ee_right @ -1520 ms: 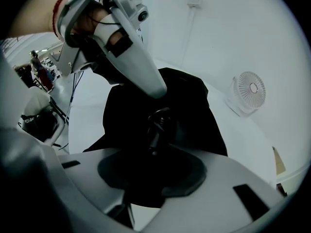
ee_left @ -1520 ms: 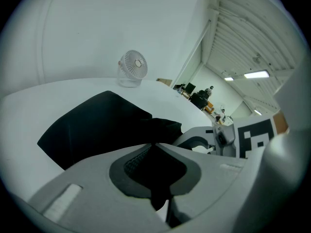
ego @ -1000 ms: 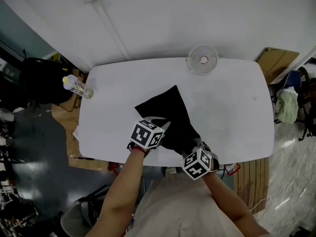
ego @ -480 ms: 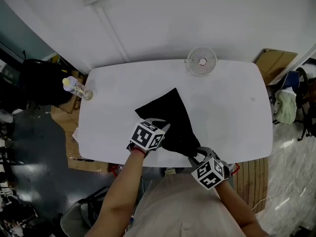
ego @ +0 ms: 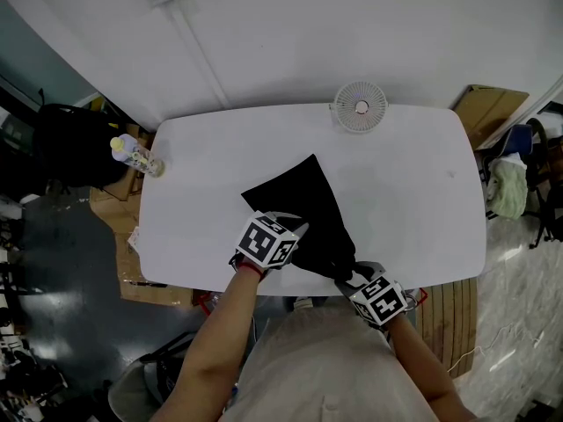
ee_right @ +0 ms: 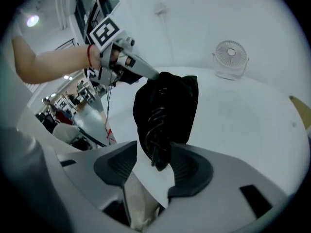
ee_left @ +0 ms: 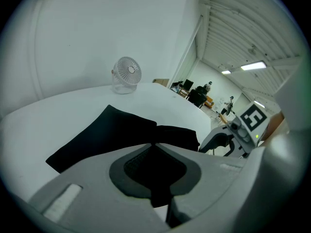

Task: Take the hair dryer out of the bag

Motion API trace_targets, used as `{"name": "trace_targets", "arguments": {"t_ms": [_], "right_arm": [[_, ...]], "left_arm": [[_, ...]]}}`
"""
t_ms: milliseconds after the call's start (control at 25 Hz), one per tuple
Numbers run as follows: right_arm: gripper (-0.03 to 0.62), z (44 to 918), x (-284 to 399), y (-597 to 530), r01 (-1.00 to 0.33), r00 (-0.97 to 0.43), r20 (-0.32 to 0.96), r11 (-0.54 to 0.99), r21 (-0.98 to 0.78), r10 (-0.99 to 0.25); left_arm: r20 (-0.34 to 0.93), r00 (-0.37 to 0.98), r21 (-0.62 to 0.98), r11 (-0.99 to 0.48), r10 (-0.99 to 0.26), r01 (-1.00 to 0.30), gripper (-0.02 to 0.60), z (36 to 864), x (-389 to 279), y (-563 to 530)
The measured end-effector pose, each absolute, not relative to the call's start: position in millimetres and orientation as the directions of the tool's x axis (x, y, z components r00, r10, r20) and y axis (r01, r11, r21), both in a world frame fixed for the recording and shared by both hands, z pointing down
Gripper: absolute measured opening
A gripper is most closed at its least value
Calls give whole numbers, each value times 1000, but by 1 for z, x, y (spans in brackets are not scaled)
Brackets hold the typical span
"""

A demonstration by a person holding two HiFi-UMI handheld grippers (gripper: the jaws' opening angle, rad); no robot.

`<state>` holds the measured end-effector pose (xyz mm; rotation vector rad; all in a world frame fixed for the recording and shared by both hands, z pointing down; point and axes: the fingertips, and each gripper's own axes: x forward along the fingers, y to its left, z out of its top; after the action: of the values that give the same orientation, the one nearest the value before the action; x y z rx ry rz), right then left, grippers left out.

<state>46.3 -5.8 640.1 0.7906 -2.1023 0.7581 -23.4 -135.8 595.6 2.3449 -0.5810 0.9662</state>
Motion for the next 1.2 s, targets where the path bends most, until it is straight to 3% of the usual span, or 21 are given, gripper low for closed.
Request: {"name": "trace_targets", "arguments": {"t_ms": [120, 360, 1200], "right_arm": [[215, 619, 36, -20, -735, -577, 756, 600, -316, -308], [181, 610, 13, -62, -732, -570, 746, 626, -270, -345], [252, 672, -11, -90, -697, -210, 964, 717, -31, -162]], "left_arm": [[736, 654, 313, -769, -174, -557, 28, 595, -22, -132], [736, 659, 323, -777, -153, -541, 28, 595, -21, -127], [759, 640, 336, -771, -118, -541, 28, 611, -29, -116]]}}
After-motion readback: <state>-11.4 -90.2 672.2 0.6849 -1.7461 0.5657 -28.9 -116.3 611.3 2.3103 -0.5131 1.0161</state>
